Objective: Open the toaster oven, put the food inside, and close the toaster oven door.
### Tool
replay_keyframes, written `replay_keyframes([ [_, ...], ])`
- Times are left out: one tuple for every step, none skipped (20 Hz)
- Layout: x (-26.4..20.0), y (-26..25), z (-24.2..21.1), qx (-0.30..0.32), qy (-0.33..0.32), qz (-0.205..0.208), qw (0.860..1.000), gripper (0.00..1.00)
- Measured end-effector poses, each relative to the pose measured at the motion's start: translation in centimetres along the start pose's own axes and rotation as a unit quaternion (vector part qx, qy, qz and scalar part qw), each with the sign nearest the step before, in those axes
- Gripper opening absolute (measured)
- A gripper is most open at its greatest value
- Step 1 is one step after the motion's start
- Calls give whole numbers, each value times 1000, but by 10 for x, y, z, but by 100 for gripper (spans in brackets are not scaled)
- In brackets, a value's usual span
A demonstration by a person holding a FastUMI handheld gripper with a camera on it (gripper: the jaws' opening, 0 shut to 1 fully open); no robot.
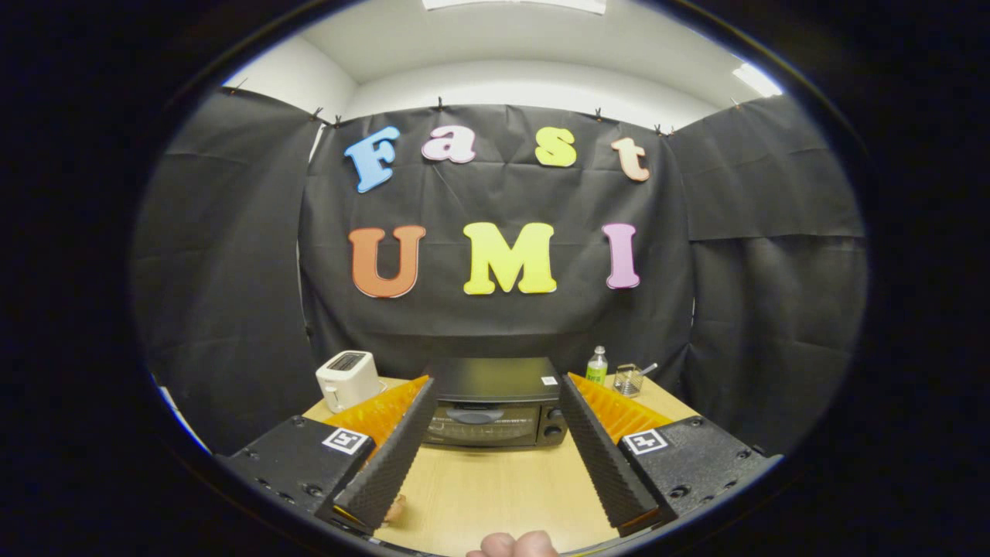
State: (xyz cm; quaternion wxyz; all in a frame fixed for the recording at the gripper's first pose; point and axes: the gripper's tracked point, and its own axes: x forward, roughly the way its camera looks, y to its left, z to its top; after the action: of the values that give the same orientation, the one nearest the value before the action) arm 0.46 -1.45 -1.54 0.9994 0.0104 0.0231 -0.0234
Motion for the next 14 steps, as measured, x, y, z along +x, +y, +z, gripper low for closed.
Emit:
replay_keyframes([
  [1,-2,0,0,0,-1,1000,100],
  [1,-3,-1,1,2,-2,1000,100],
  [1,-4,-1,1,5,-3,1000,100],
  [2,-6,0,2,5,-4,1000,100],
  [4,-7,2,1,4,-5,1000,100],
  [6,-8,2,-1,4,-5,1000,100],
  [8,-9,3,-1,5,-5,1000,100],
  [11,-8,1,-1,6,-3,1000,100],
  [15,-10,2,-1,7,-4,1000,100],
  [18,-12,1,-1,10,-5,1000,100],
  [24,-14,-1,1,13,-4,1000,100],
  [29,-15,-3,2,17,-3,1000,100],
  [36,-15,-3,1,19,-2,1000,100],
  [43,-18,-3,0,21,-1,1000,100],
])
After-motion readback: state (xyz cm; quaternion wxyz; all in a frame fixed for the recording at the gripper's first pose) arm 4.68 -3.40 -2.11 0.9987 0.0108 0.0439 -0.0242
